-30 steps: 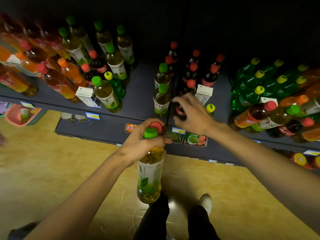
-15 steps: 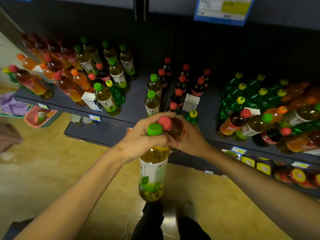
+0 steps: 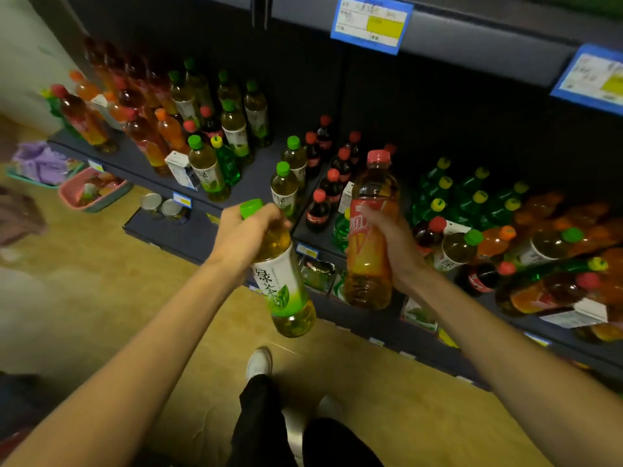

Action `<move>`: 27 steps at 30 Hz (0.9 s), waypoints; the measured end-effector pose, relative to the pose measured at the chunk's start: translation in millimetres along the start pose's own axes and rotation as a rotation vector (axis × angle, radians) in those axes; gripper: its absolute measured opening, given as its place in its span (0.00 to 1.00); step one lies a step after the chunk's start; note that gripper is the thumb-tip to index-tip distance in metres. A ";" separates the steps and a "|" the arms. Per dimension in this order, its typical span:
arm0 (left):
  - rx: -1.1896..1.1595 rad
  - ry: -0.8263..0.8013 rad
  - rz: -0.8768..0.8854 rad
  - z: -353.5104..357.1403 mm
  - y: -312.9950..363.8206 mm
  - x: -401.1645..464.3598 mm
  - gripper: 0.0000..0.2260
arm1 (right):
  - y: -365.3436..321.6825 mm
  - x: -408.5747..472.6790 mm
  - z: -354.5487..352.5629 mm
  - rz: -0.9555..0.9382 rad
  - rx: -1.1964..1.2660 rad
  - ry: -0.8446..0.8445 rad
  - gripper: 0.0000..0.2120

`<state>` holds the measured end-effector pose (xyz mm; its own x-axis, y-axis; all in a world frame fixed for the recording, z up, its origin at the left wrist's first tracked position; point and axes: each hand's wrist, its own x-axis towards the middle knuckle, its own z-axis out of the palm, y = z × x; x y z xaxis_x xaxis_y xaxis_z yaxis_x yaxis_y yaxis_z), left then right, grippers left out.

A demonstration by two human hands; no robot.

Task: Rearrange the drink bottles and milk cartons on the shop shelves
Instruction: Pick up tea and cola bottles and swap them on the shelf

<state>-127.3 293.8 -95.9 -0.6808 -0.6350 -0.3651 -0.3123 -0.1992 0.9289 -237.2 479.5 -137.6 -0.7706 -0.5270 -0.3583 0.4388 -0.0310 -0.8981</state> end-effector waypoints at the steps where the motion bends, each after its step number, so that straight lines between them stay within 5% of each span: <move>1: -0.014 0.022 0.003 -1.1 -1.2 -1.6 0.09 | -2.7 -2.2 2.6 0.030 0.015 -0.011 0.34; 7: -0.124 0.107 -0.005 -25.8 0.5 -10.0 0.11 | -13.5 -8.2 32.8 0.102 -0.012 -0.164 0.52; 12: -0.124 0.212 0.020 -63.9 7.8 -8.3 0.10 | -13.9 -4.9 75.1 0.154 -0.052 -0.238 0.31; 18: -0.156 0.337 0.029 -140.1 10.7 18.1 0.13 | -1.0 18.6 157.3 0.171 -0.154 -0.270 0.35; 27: -0.143 0.460 0.045 -278.8 28.7 80.1 0.10 | 23.5 85.6 310.9 0.257 -0.261 -0.323 0.29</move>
<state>-6.1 29.2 -81.0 -0.3174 -0.9032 -0.2889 -0.1733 -0.2443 0.9541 -149.2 169.7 -110.0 -0.4510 -0.7278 -0.5166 0.4341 0.3269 -0.8395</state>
